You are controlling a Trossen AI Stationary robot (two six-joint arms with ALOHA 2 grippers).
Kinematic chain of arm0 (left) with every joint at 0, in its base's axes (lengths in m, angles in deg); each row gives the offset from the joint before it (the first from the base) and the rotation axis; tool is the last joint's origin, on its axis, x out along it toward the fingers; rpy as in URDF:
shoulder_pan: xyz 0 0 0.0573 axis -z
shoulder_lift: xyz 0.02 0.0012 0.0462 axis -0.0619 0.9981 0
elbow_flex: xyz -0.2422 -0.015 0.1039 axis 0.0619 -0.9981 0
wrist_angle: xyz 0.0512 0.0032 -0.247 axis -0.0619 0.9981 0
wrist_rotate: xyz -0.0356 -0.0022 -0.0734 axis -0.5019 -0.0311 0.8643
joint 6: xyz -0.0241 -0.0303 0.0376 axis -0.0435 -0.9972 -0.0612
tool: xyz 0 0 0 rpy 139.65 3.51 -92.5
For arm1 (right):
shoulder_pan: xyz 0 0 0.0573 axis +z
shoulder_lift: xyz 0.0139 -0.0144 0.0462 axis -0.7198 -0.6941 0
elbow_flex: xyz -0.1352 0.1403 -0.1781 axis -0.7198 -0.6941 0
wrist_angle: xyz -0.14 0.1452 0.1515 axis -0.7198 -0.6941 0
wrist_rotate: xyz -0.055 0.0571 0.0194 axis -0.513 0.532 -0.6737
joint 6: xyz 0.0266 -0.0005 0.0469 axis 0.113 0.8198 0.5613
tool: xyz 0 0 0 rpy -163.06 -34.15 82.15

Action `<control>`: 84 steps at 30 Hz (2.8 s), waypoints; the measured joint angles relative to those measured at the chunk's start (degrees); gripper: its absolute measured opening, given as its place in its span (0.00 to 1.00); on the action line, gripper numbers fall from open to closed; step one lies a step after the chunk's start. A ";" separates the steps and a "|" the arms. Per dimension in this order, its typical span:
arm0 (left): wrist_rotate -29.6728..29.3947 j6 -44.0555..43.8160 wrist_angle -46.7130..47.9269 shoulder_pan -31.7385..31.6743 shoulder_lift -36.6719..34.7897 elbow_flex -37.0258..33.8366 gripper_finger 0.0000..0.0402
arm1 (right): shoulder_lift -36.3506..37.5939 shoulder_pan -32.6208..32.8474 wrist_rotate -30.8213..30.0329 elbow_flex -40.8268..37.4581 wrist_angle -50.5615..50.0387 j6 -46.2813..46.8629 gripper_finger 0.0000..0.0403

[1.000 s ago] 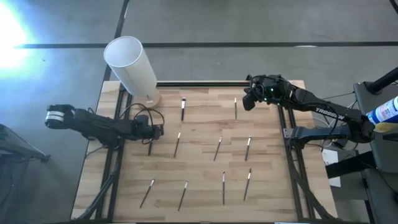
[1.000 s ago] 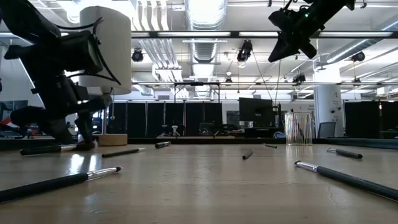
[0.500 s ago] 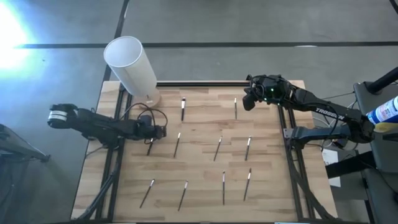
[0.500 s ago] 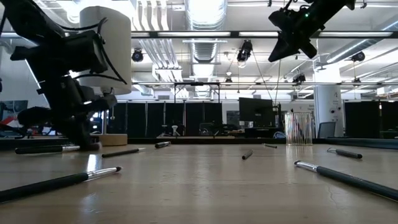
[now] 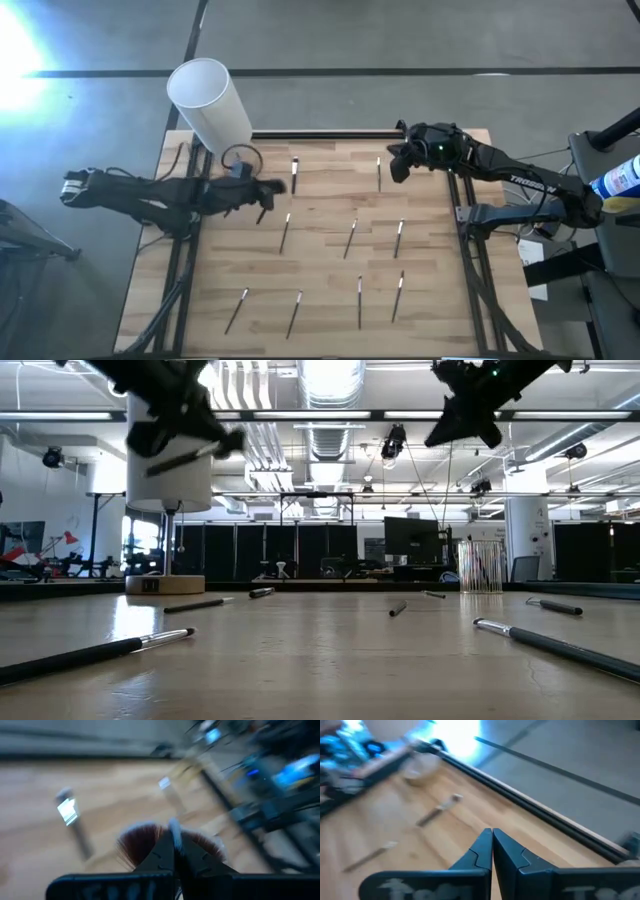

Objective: Put items in baskets/containers
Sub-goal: Put the highlighter brush into the yellow container

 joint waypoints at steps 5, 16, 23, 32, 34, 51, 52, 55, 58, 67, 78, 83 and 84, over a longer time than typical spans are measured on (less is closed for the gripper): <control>3.29 9.10 -20.21 -1.96 2.45 -0.34 0.00 | -1.39 4.27 5.05 -0.75 11.24 1.51 0.02; 26.30 17.27 -54.67 -10.20 14.73 1.82 0.00 | -8.52 9.96 18.89 -0.56 34.74 8.09 0.12; 39.47 17.67 -58.28 -12.86 23.24 9.58 0.00 | -12.72 12.82 20.81 3.39 36.10 7.46 0.33; 43.90 19.58 -58.37 -13.22 27.77 15.83 0.00 | -15.62 13.83 20.70 8.18 34.68 5.56 0.53; 43.90 19.67 -58.44 -13.43 27.71 16.00 0.00 | -16.39 13.94 20.70 8.90 34.48 5.39 0.55; 42.91 20.02 -58.82 -14.23 26.98 16.06 0.00 | -22.55 14.18 17.55 17.16 30.16 2.62 0.24; 42.84 20.00 -58.64 -14.41 26.88 16.04 0.01 | -22.24 14.20 17.17 17.07 29.87 2.29 0.19; 42.83 19.25 -57.92 -14.93 26.34 16.03 0.05 | -20.83 14.22 14.30 16.53 29.15 1.11 0.13; 42.89 18.13 -54.69 -15.82 25.12 15.98 0.10 | -18.75 14.18 11.03 16.25 27.37 -0.42 0.11; 42.89 22.49 -44.03 -16.89 20.96 15.73 0.21 | -9.28 12.51 -1.47 14.10 13.70 -5.63 0.09; 43.65 23.67 -43.67 -16.89 16.70 7.37 0.09 | 4.52 -9.07 -6.75 -5.00 12.27 -11.60 0.09; 42.14 23.09 -45.91 -16.94 14.39 3.58 0.02 | 4.43 -22.83 -2.80 -14.80 24.17 -12.93 0.09; 41.63 23.06 -45.82 -16.94 14.04 2.87 0.01 | 3.70 -24.83 -2.18 -16.28 26.01 -13.10 0.09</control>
